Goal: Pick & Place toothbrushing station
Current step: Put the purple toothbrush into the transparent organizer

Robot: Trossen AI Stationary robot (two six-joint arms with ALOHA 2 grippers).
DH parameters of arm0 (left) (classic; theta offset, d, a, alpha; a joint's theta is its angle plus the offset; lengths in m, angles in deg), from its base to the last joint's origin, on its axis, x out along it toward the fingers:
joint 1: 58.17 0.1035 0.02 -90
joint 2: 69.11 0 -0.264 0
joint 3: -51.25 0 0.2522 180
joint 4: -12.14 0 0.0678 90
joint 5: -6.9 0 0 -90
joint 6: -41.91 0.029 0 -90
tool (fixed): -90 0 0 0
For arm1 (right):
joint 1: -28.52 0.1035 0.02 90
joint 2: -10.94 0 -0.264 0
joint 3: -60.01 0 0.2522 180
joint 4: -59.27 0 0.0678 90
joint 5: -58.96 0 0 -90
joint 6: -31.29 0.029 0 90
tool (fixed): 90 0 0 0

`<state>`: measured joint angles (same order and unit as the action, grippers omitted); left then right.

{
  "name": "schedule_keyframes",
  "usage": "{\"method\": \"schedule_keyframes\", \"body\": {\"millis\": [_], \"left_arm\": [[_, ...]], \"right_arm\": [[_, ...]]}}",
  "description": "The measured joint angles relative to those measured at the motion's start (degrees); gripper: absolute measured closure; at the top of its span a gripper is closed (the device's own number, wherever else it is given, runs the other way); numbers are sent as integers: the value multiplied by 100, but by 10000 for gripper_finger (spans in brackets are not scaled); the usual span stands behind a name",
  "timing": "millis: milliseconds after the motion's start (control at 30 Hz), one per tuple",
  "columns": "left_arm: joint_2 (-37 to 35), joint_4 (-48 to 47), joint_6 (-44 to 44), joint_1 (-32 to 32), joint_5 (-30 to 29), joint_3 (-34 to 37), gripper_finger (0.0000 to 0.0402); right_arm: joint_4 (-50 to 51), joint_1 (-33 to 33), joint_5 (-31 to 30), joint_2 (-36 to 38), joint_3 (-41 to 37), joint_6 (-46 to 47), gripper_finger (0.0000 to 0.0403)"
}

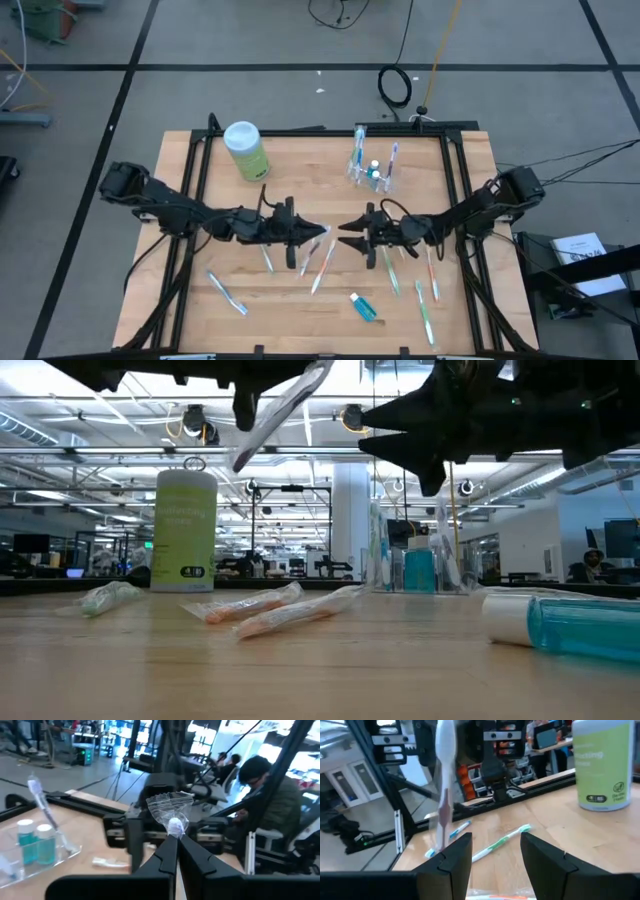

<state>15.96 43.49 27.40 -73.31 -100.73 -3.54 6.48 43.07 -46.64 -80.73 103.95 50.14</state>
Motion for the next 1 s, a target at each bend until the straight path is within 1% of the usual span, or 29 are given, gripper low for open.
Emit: {"method": "schedule_keyframes", "body": {"millis": [167,267,367,500,800,900,1000], "left_arm": [[118,352,48,7,16,0,392],[122,485,84,8,9,0,392],[122,539,90,11,-45,0,392],[119,562,94,12,-43,0,392],[119,561,243,11,-45,0,391],[119,566,240,17,-54,0,391],[121,566,264,13,-58,0,391]], "right_arm": [[-121,-119,533,-161,281,-12,243],[-87,-183,550,-319,586,-69,243],[-85,-217,830,-493,854,-183,243],[-104,-258,843,-501,1012,-205,243],[-218,-348,833,-449,1015,-349,244],[-218,-404,831,-447,1015,-323,259],[-216,-407,848,-447,1015,-321,286]]}}
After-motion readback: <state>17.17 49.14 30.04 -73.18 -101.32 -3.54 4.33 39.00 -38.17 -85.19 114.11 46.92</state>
